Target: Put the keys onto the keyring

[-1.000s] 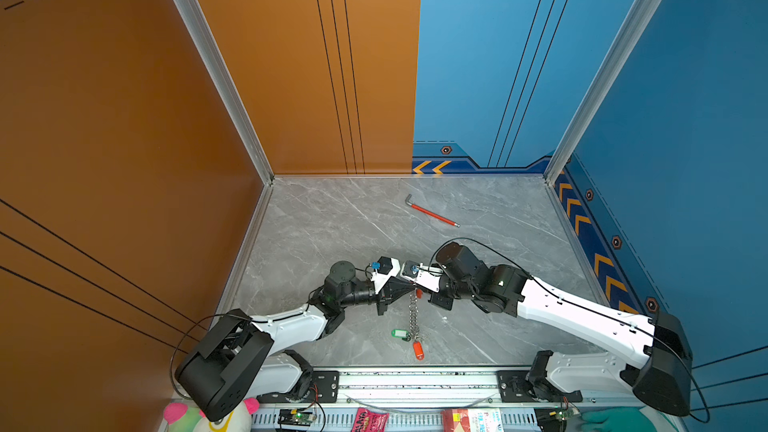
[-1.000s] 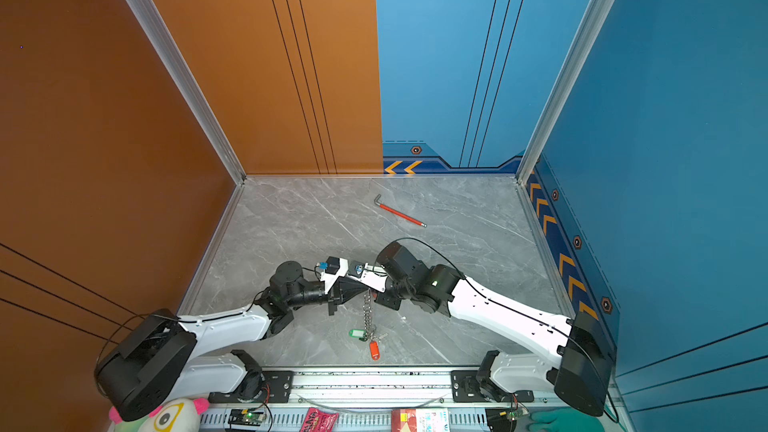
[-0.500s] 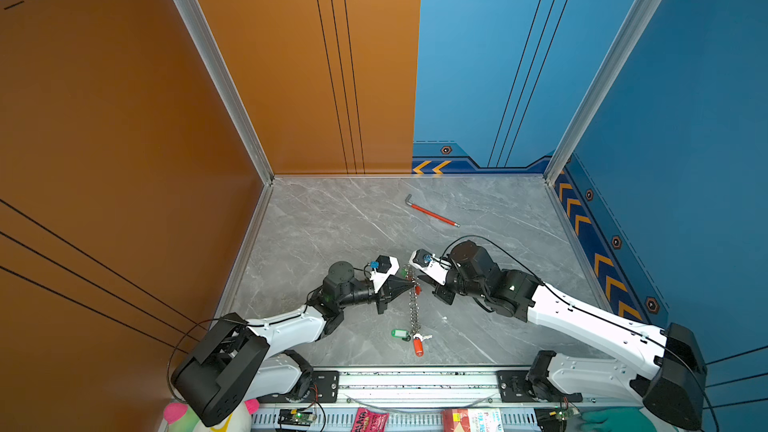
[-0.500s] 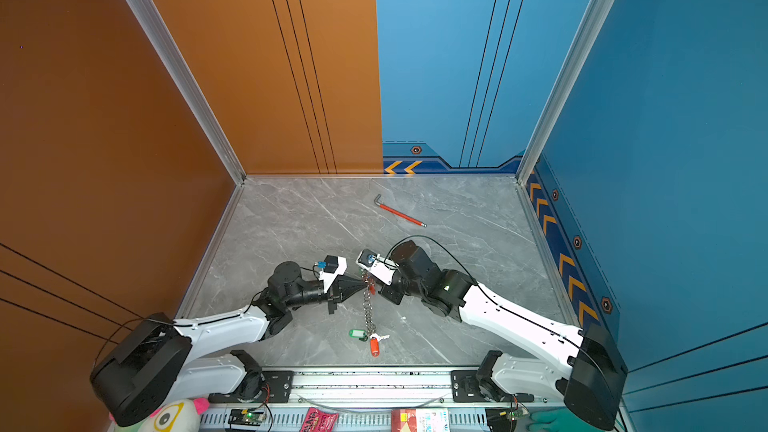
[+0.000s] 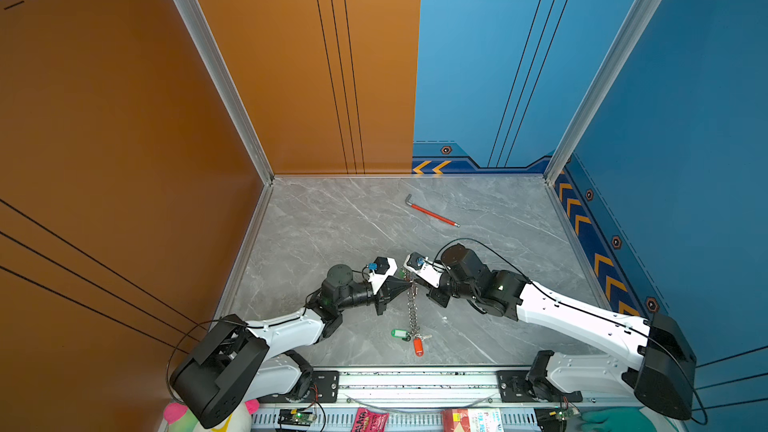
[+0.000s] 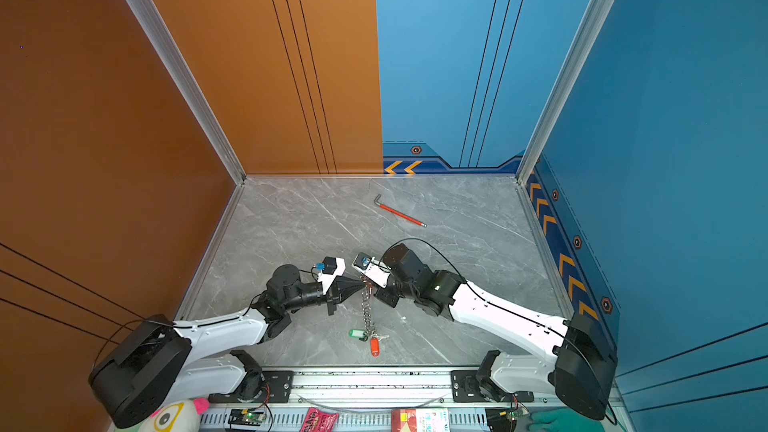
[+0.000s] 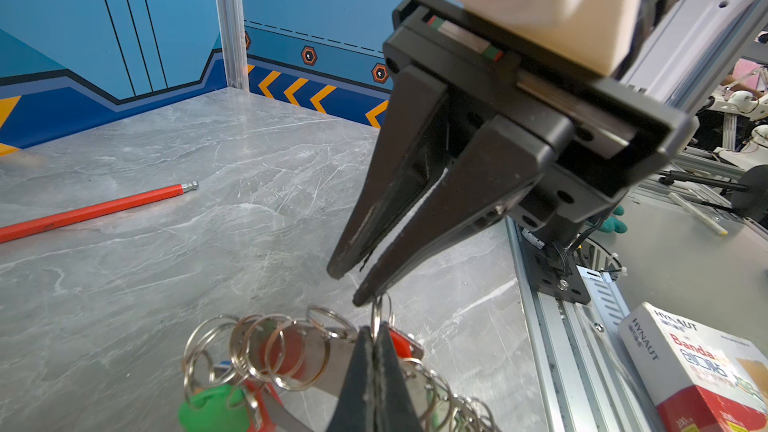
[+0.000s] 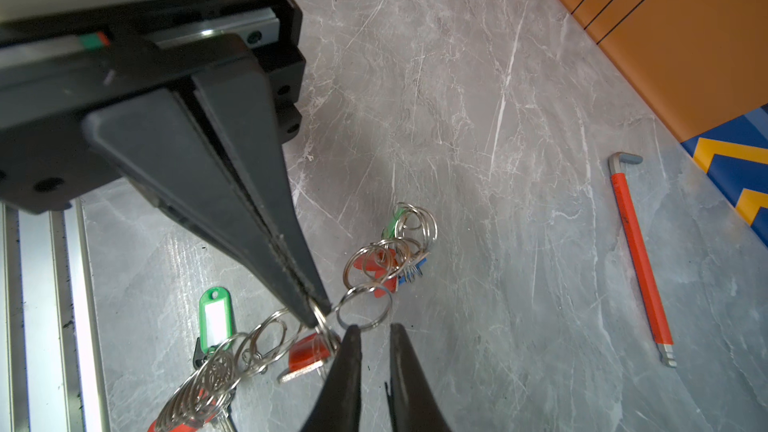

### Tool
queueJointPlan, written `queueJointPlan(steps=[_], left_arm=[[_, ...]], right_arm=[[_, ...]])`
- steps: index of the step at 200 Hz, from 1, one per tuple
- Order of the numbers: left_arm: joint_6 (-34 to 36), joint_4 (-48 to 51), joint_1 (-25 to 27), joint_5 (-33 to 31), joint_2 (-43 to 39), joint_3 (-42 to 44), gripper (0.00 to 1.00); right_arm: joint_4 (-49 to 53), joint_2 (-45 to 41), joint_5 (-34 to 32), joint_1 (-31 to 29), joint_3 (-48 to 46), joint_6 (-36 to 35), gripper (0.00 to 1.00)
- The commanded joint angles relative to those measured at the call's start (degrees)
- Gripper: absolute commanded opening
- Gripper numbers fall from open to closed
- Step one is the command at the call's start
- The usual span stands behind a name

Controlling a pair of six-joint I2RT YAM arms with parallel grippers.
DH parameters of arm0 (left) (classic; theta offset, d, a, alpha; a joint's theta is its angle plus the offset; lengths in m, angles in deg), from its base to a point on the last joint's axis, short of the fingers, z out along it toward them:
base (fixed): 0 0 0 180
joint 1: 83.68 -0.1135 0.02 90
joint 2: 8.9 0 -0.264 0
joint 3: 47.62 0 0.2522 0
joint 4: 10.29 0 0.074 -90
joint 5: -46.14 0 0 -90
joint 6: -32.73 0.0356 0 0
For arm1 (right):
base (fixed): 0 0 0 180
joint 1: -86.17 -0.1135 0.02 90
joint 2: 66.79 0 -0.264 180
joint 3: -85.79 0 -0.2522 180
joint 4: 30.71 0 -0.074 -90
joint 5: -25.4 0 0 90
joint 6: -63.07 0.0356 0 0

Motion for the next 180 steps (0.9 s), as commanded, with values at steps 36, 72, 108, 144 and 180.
queueJointPlan(steps=[36, 72, 108, 144, 180], left_arm=[[-1.0, -5.3, -1.0, -3.8, -1.9, 0.5, 0.0], [-1.1, -5.3, -1.0, -4.4, -2.0, 0.6, 0.0], [-1.4, -5.3, -1.0, -4.1, -1.9, 0.5, 0.0], [-1.5, -5.3, -1.0, -4.5, -2.2, 0.7, 0.0], [-1.6, -5.4, -1.0, -4.7, -2.4, 0.7, 0.0]], right_arm=[[-1.1, 1.0, -5.3, -1.3, -0.8, 2.7, 0.16], [-0.9, -0.1, -6.5, -3.1, -0.5, 2.5, 0.17], [-2.3, 2.6, -9.8, -4.6, -0.9, 2.5, 0.17], [-3.4, 5.6, -12.7, -6.2, -0.9, 2.3, 0.17], [-3.7, 5.4, -14.2, -6.2, -1.5, 2.0, 0.17]])
